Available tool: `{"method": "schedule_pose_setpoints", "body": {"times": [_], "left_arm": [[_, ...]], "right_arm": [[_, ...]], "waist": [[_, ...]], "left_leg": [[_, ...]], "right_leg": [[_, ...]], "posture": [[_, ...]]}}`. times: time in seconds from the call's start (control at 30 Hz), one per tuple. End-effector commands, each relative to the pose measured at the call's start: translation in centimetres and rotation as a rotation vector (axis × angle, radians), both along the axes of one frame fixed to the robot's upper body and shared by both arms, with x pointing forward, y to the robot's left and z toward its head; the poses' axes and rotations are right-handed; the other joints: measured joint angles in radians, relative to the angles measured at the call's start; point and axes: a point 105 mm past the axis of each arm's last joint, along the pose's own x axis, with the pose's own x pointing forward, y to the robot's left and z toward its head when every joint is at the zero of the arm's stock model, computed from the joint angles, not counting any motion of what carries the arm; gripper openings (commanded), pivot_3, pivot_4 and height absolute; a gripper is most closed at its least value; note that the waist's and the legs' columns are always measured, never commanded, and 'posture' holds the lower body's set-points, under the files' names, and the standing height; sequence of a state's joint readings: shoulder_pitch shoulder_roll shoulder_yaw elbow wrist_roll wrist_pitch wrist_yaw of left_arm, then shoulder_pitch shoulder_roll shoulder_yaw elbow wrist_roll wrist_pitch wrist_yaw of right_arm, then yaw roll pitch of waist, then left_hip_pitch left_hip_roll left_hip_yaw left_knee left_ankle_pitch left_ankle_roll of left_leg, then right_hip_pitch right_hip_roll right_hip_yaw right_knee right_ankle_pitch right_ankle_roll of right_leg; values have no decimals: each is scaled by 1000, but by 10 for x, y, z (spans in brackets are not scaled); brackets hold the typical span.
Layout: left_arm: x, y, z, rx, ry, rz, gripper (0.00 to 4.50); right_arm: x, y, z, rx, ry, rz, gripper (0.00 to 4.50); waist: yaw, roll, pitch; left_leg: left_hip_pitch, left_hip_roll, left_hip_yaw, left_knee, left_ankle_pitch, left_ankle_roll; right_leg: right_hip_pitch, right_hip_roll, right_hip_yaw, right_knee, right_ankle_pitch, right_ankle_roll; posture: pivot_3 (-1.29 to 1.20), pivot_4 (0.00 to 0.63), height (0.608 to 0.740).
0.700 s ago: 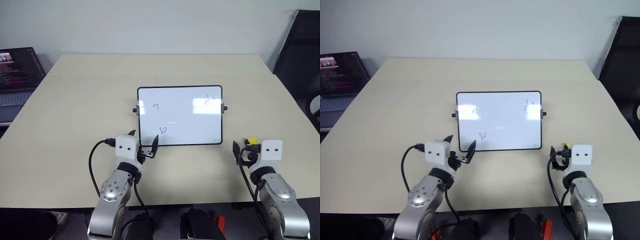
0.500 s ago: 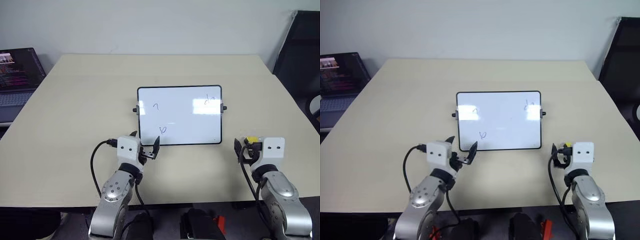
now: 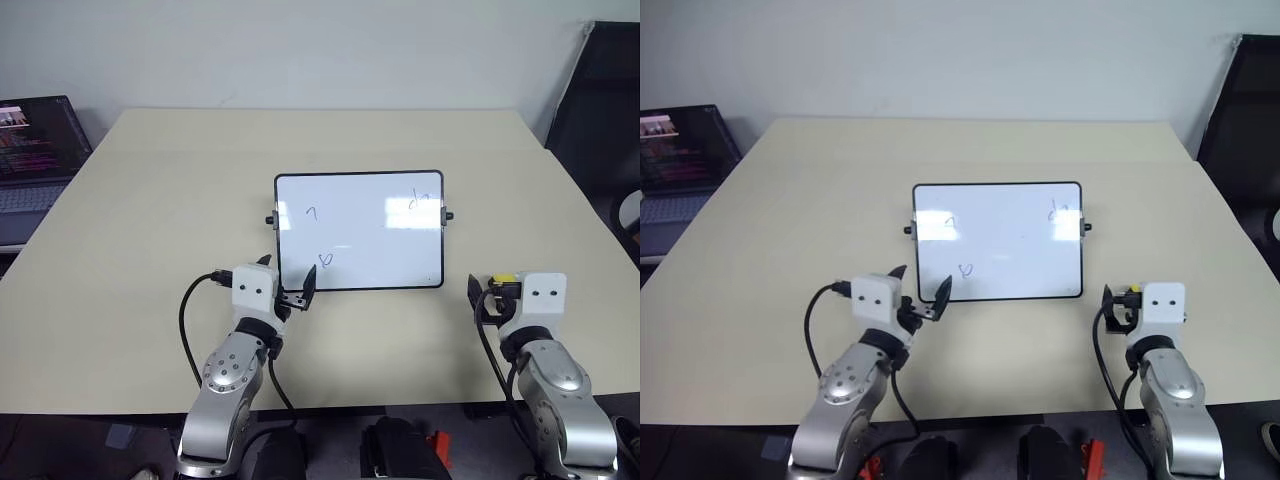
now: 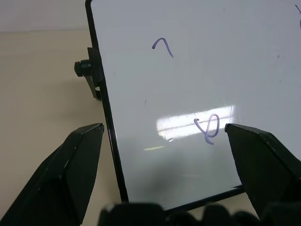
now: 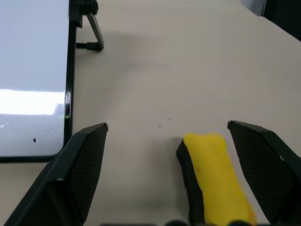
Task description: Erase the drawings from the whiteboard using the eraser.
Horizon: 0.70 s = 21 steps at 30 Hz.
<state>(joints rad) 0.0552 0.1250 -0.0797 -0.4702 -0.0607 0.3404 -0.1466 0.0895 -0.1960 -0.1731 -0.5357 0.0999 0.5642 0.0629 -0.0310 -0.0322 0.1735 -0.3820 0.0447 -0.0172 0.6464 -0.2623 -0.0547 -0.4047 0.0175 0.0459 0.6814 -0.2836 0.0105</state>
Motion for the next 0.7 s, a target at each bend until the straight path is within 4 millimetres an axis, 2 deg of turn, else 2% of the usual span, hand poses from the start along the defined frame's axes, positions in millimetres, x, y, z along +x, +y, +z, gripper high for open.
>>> {"method": "schedule_pose_setpoints", "body": {"times": [0.03, 0.13, 0.27, 0.5, 0.6, 0.7], "left_arm": [[1, 2, 8, 6, -48, 4, 4500], [3, -1, 15, -4, -66, -8, 4500], [7, 1, 7, 1, -50, -16, 4500], [23, -8, 22, -3, -99, -81, 4500], [25, -29, 29, 3, -125, -225, 4500], [17, -56, 33, -20, -129, -425, 4500]], "right_arm": [[4, -5, 8, 0, -44, -16, 4468], [1, -5, 11, -13, -53, -9, 4468], [-3, -12, 8, -3, -47, -49, 4468], [-3, -19, 14, -12, -71, -72, 4468], [2, -32, 21, -19, -83, -90, 4468], [7, -39, 23, -26, -73, -74, 4468]], "waist": [[0, 0, 0], [1, 0, 0], [1, 0, 0], [1, 0, 0], [1, 0, 0], [1, 0, 0]], "left_leg": [[0, 0, 0, 0, 0, 0], [-1, 0, 0, 0, 0, 0], [0, 0, 0, 0, 0, 0], [0, 0, 0, 0, 0, 0], [0, 0, 0, 0, 0, 0], [0, -1, 1, 0, 0, 0]], "right_leg": [[0, 0, 0, 0, 0, 0], [0, 0, 0, -1, 0, 0], [0, 0, 0, 0, 0, 0], [0, 0, 0, 0, 0, 0], [0, 0, 0, 0, 0, 0], [0, 0, 0, 0, 0, 0]], "posture": [[0, 150, 740], [0, 150, 740], [0, 150, 740], [0, 150, 740], [0, 150, 740], [0, 150, 740]]}}
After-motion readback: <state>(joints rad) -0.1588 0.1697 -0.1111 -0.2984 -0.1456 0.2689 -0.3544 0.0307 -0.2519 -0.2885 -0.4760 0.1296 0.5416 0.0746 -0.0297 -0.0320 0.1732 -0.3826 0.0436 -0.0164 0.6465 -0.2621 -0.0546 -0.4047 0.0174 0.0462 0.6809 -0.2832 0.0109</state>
